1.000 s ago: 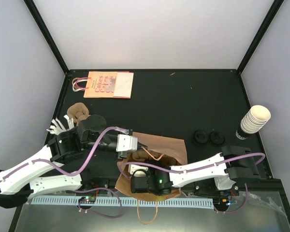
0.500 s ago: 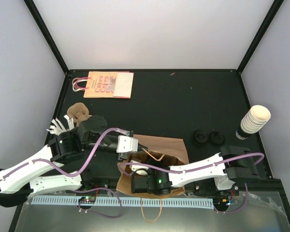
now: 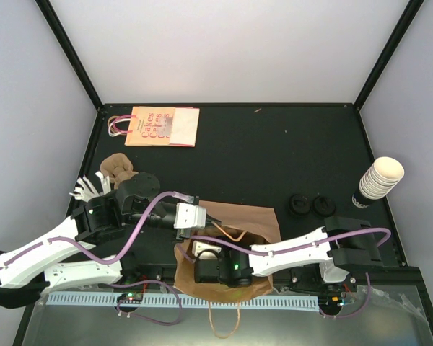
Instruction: Pack the takeout coffee
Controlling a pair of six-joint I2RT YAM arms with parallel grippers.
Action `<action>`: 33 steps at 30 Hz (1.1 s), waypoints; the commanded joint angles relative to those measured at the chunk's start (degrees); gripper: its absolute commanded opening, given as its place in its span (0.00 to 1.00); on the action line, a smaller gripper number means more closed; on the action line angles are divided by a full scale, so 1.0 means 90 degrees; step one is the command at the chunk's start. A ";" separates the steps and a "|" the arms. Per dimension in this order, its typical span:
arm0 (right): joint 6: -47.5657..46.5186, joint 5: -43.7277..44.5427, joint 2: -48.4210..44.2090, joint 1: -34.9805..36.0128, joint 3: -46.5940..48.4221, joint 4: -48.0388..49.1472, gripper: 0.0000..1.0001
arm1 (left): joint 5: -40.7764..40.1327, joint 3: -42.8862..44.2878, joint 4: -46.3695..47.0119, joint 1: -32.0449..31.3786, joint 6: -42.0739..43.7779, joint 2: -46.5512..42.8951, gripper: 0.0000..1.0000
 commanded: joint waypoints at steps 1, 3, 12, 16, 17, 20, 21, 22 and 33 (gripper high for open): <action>-0.0045 -0.1075 0.0006 -0.0027 -0.0070 0.0188 0.01 | 0.0011 0.0014 0.0278 -0.0076 0.0088 -0.0005 0.01; -0.0043 -0.1300 0.0042 -0.0027 -0.0079 0.0173 0.01 | 0.0010 0.0004 0.0285 -0.0086 0.0088 -0.0004 0.02; -0.0091 -0.1817 0.0278 -0.0019 -0.0020 0.0159 0.01 | -0.0018 -0.0024 0.0288 -0.0117 0.0070 -0.0007 0.01; -0.0071 -0.1674 0.0322 -0.0024 -0.0047 0.0175 0.01 | -0.0023 -0.0054 0.0302 -0.0135 0.0042 -0.0014 0.02; -0.0053 -0.1586 0.0383 -0.0024 -0.0037 0.0119 0.01 | -0.0010 -0.0057 0.0310 -0.0136 0.0032 -0.0014 0.02; 0.0009 -0.1304 0.0560 -0.0052 -0.0024 -0.0012 0.01 | 0.0022 -0.0047 0.0323 -0.0146 -0.0003 -0.0020 0.02; 0.0020 -0.1294 0.0578 -0.0089 -0.0052 -0.0011 0.01 | 0.0037 -0.0045 0.0313 -0.0146 -0.0016 -0.0024 0.02; 0.0012 -0.1295 0.0576 -0.0142 -0.0071 0.0006 0.01 | 0.0044 -0.0037 0.0320 -0.0155 -0.0035 -0.0024 0.02; -0.0423 -0.0872 0.0504 -0.0511 -0.0227 0.0291 0.01 | 0.0210 0.0004 0.0265 -0.0174 -0.0234 0.0000 0.02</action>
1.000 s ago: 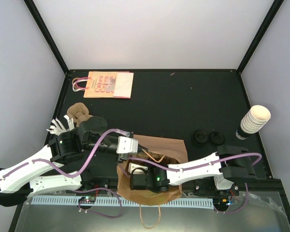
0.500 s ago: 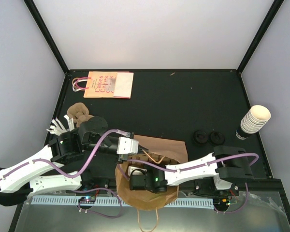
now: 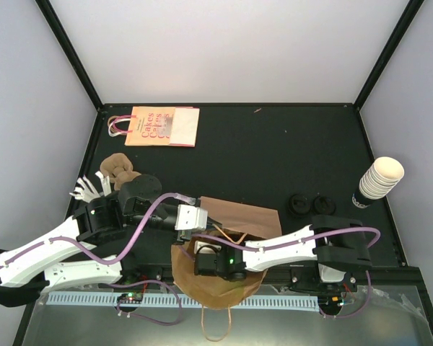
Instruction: Pack the takeout coffee
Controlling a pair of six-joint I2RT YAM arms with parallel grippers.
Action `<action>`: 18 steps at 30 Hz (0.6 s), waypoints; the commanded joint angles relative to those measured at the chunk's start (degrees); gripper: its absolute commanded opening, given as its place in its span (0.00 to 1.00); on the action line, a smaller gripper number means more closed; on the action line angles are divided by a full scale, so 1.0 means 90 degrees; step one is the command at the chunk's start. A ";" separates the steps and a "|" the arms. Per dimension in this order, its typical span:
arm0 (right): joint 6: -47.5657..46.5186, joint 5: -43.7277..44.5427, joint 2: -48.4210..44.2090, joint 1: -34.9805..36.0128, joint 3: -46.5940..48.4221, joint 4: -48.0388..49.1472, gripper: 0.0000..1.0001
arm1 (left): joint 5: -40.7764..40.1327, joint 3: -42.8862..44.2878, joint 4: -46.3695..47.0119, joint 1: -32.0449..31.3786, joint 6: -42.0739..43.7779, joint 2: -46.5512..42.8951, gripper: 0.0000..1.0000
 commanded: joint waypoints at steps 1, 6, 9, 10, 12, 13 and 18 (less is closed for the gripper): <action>-0.0185 0.0320 0.0079 -0.0168 -0.0079 0.0077 0.01 | 0.0220 0.0083 0.0225 -0.0054 -0.0153 0.0004 0.02; -0.0320 0.0323 -0.0019 -0.0283 -0.0120 0.0170 0.01 | 0.0265 0.0084 0.0198 -0.0056 -0.0191 0.0005 0.02; -0.0374 0.0253 -0.0140 -0.0285 -0.0072 0.0184 0.01 | 0.0237 0.0084 0.0191 -0.0055 -0.0181 0.0014 0.02; -0.0393 0.0233 -0.0180 -0.0284 -0.0049 0.0183 0.01 | 0.0223 0.0098 0.0196 -0.0056 -0.0180 0.0022 0.02; -0.0430 0.0188 -0.0257 -0.0287 -0.0011 0.0169 0.01 | 0.0215 0.0087 0.0215 -0.0056 -0.0181 0.0033 0.02; -0.0439 0.0170 -0.0294 -0.0287 -0.0003 0.0162 0.01 | 0.0181 0.0085 0.0230 -0.0056 -0.0186 0.0034 0.02; -0.0509 0.0067 -0.0506 -0.0285 0.0017 0.0124 0.01 | -0.0035 0.0101 0.0265 -0.0056 -0.0241 0.0072 0.02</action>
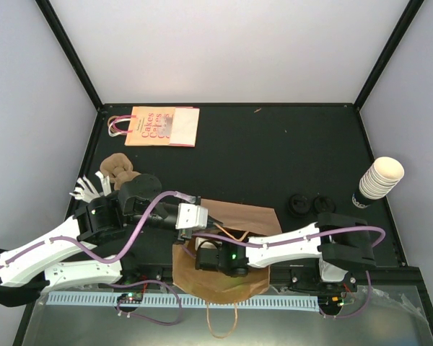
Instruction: Pack the takeout coffee
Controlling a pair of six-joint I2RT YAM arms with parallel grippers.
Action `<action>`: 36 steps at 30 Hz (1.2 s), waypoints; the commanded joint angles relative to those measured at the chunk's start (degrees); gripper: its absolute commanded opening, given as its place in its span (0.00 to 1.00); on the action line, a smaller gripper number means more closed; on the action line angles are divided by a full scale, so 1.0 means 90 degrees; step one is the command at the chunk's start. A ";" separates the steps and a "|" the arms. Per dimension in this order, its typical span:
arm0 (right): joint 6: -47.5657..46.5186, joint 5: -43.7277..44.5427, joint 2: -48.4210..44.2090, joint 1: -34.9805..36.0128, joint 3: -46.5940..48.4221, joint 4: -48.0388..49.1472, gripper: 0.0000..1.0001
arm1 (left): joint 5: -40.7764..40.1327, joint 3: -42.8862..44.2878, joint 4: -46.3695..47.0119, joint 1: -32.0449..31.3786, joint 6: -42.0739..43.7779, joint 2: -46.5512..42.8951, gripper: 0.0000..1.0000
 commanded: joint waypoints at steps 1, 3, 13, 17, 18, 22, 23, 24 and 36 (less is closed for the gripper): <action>-0.0045 -0.0095 -0.0391 -0.0047 0.0069 0.0073 0.01 | -0.0097 0.0111 0.0190 -0.0061 -0.0110 0.0049 0.01; -0.0056 -0.0128 -0.0461 -0.0048 0.0099 0.0027 0.01 | -0.0203 0.0160 0.0200 -0.0056 -0.0156 0.0082 0.02; 0.0095 -0.0236 -0.0770 -0.0012 0.0263 -0.0366 0.01 | -0.0373 0.0231 0.0149 -0.0056 -0.0138 0.0169 0.02; 0.0177 -0.0123 -0.0888 0.0121 0.0302 -0.0476 0.01 | -0.0351 0.0214 0.0157 -0.0056 -0.0138 0.0167 0.02; 0.0202 -0.0108 -0.0899 0.0145 0.0338 -0.0512 0.01 | -0.0348 0.0212 0.0161 -0.0056 -0.0138 0.0174 0.01; 0.0296 -0.0028 -0.0909 0.0293 0.0515 -0.0688 0.01 | -0.0357 0.0202 0.0159 -0.0056 -0.0123 0.0188 0.02; 0.0309 -0.0024 -0.0927 0.0316 0.0563 -0.0720 0.01 | -0.0356 0.0202 0.0157 -0.0051 -0.0119 0.0183 0.01; 0.0320 -0.0024 -0.0952 0.0337 0.0600 -0.0752 0.01 | -0.0358 0.0202 0.0164 -0.0054 -0.0118 0.0188 0.02; 0.0366 0.0026 -0.1369 0.0479 0.0887 -0.1167 0.02 | -0.0463 0.0211 0.0170 -0.0056 -0.0147 0.0203 0.02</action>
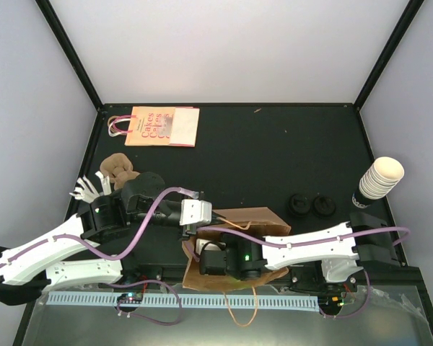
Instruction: Pack the takeout coffee
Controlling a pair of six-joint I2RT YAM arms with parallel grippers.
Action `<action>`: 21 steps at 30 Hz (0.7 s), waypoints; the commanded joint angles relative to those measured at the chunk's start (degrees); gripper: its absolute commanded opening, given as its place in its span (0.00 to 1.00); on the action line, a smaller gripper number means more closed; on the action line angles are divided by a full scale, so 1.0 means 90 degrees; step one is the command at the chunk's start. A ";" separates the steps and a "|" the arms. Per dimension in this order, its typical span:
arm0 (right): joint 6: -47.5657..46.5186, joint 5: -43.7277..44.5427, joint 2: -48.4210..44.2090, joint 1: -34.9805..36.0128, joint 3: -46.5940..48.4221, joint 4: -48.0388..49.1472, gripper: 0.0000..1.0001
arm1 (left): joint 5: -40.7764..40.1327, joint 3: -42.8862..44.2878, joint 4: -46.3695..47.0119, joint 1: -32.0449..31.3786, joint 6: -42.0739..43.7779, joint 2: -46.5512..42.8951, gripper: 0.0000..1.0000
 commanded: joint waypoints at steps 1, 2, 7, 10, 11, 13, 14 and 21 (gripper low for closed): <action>0.0237 0.0191 -0.0418 0.0078 0.0368 0.0013 0.02 | -0.0167 0.0160 -0.0049 -0.0054 -0.0026 0.0042 0.02; 0.0244 0.0205 -0.0460 0.0089 0.0399 -0.0019 0.02 | -0.0208 0.0169 -0.0052 -0.0054 -0.0038 0.0050 0.02; 0.0219 0.0199 -0.0731 0.0114 0.0509 -0.0096 0.02 | -0.0389 0.0235 -0.0068 -0.0054 -0.0065 0.0096 0.01; 0.0175 0.0203 -0.0894 0.0109 0.0556 -0.0110 0.02 | -0.0531 0.0289 -0.0085 -0.0053 -0.0080 0.0134 0.02; 0.0157 0.0221 -0.0948 0.0111 0.0583 -0.0121 0.02 | -0.0588 0.0308 -0.0095 -0.0048 -0.0081 0.0145 0.01; 0.0089 0.0298 -0.1045 0.0109 0.0669 -0.0142 0.02 | -0.0686 0.0351 -0.0118 -0.0051 -0.0080 0.0181 0.01; 0.0052 0.0353 -0.1094 0.0110 0.0716 -0.0145 0.02 | -0.0739 0.0371 -0.0120 -0.0051 -0.0080 0.0200 0.02; -0.0363 0.0605 -0.1322 0.0091 0.1143 -0.0116 0.02 | -0.1288 0.0522 -0.0148 -0.0039 -0.0191 0.0314 0.02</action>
